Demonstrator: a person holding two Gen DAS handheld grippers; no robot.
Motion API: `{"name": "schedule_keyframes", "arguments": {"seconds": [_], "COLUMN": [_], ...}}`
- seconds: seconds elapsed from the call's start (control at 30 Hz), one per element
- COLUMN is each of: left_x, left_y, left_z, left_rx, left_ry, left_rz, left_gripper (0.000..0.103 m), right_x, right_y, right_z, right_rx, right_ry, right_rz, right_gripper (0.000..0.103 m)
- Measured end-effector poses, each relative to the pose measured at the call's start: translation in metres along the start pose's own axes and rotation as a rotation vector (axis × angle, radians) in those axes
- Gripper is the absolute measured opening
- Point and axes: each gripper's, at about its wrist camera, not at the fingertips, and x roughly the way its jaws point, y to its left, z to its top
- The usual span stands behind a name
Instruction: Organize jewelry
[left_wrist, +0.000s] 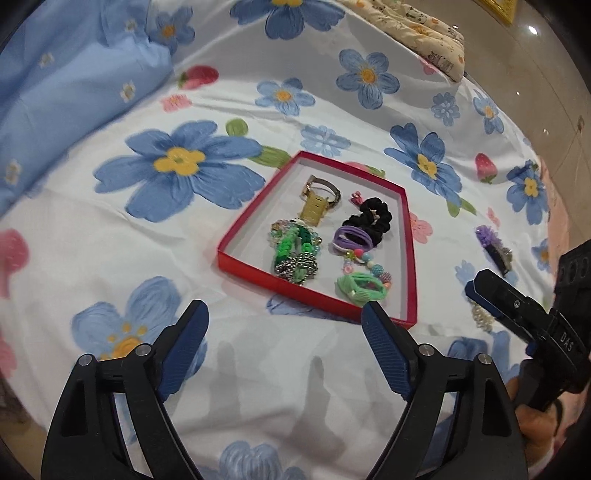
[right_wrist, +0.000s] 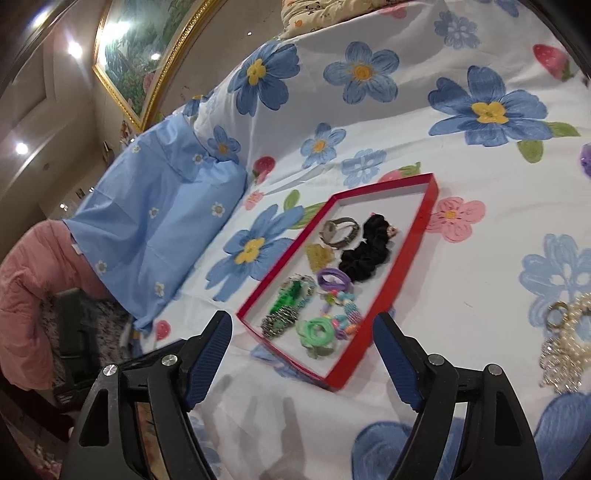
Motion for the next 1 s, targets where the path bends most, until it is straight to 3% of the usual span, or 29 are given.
{"name": "schedule_keyframes", "arguments": {"seconds": [0.17,0.3,0.43,0.5,0.63,0.8,1.0], "left_x": [-0.019,-0.04,-0.063,-0.067,-0.056,-0.039,-0.029], "left_y": [-0.014,-0.02,-0.026,-0.027,-0.02,-0.009,-0.01], "left_z": [-0.009,-0.002,0.014,0.019,0.017,-0.002,-0.021], "left_rx": [0.068,0.098,0.127,0.129,0.098,0.055,0.063], "left_ry": [-0.051,-0.104,-0.182,-0.215,-0.203,-0.163,-0.135], "left_rz": [0.046,0.042,0.054,0.079,0.098,0.109,0.14], "left_gripper": [0.093,0.095,0.103,0.103,0.103,0.103,0.103], "right_x": [-0.014,-0.035,-0.057,-0.065,-0.063,-0.05,-0.034], "right_y": [0.008,0.024,0.047,0.059,0.065,0.05,0.037], "right_z": [-0.008,0.004,0.028,0.039,0.035,0.005,-0.023], "right_rx": [-0.047,-0.125,-0.224,-0.264,-0.296,-0.263,-0.276], "right_ry": [-0.016,-0.061,-0.116,-0.144,-0.17,-0.18,-0.115], "right_rz": [-0.062,-0.093,-0.124,-0.123,-0.167,-0.221,-0.256], "right_gripper": [0.081,0.082,0.101,0.102,0.102,0.102,0.102]}}
